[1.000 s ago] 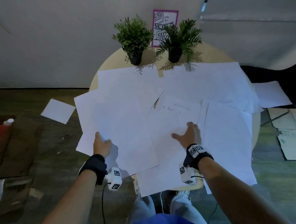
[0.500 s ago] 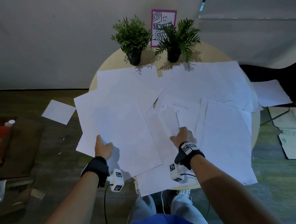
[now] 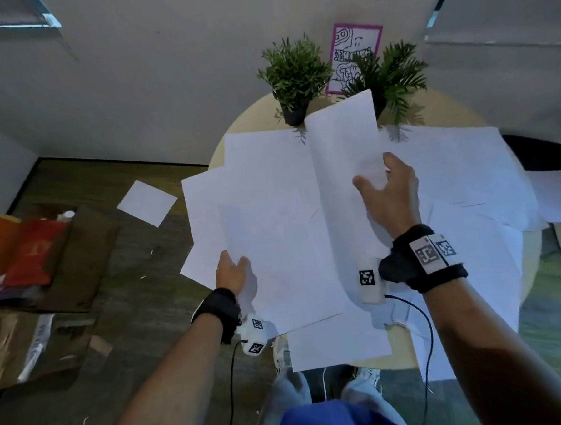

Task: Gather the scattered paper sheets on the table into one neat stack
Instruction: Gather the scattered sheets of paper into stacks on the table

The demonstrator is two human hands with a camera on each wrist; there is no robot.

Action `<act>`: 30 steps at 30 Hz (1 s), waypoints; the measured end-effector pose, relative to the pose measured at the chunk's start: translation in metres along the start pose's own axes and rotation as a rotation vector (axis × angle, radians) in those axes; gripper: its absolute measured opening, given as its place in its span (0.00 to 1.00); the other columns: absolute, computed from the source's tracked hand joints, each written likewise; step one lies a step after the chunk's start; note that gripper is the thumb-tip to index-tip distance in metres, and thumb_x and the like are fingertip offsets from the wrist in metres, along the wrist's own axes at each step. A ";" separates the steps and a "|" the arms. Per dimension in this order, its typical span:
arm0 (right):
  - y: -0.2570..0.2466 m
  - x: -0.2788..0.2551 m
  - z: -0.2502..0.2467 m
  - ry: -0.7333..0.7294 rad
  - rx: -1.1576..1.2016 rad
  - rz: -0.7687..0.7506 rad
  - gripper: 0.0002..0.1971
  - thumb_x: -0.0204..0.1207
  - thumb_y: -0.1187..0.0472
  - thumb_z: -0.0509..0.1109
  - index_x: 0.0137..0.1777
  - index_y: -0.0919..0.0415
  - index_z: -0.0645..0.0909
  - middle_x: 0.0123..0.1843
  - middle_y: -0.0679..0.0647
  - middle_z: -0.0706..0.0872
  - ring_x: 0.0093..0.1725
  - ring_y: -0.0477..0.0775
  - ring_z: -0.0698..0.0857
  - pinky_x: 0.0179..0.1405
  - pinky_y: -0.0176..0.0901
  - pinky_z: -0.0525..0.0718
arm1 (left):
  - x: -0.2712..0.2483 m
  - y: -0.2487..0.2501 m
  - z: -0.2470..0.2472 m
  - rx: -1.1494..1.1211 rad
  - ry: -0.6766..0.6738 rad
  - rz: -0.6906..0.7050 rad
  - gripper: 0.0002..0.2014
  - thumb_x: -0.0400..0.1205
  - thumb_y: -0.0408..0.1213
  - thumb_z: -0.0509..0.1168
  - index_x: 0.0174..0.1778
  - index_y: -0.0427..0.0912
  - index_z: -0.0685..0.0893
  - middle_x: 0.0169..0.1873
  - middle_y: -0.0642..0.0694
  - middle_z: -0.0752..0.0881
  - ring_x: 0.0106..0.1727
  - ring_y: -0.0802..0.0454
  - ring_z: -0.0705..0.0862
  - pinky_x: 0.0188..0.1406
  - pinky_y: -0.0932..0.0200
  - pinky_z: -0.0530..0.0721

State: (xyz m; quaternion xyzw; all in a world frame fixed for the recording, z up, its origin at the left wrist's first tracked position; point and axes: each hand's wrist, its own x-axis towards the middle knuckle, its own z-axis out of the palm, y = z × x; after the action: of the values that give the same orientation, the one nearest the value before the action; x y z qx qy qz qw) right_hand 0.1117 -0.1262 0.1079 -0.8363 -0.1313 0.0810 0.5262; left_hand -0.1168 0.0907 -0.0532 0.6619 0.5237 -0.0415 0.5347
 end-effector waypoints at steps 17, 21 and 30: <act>0.095 -0.028 0.113 -0.353 -0.266 0.441 0.30 0.74 0.52 0.75 0.75 0.56 0.74 0.68 0.58 0.85 0.56 0.64 0.89 0.56 0.60 0.88 | -0.008 0.013 -0.014 -0.408 -0.097 -0.155 0.47 0.80 0.71 0.51 0.84 0.36 0.58 0.83 0.34 0.58 0.83 0.32 0.58 0.82 0.34 0.58; 0.115 -0.032 0.135 -0.366 -0.369 0.442 0.32 0.75 0.50 0.73 0.79 0.55 0.71 0.72 0.56 0.82 0.64 0.62 0.85 0.64 0.55 0.84 | -0.011 0.013 -0.012 -0.231 -0.132 -0.074 0.38 0.79 0.61 0.67 0.79 0.42 0.67 0.75 0.43 0.71 0.77 0.42 0.67 0.72 0.49 0.70; 0.102 -0.038 0.152 -0.434 -0.422 0.379 0.27 0.78 0.53 0.72 0.76 0.54 0.68 0.69 0.60 0.80 0.63 0.66 0.82 0.63 0.60 0.83 | -0.012 0.013 -0.005 0.024 -0.091 0.005 0.34 0.86 0.30 0.62 0.85 0.37 0.52 0.84 0.38 0.60 0.84 0.39 0.60 0.80 0.47 0.64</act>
State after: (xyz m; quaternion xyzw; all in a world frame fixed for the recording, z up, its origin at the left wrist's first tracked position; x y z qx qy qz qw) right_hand 0.0475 -0.0491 -0.0505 -0.8993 -0.0963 0.3240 0.2775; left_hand -0.1148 0.0881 -0.0355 0.6669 0.4968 -0.0762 0.5501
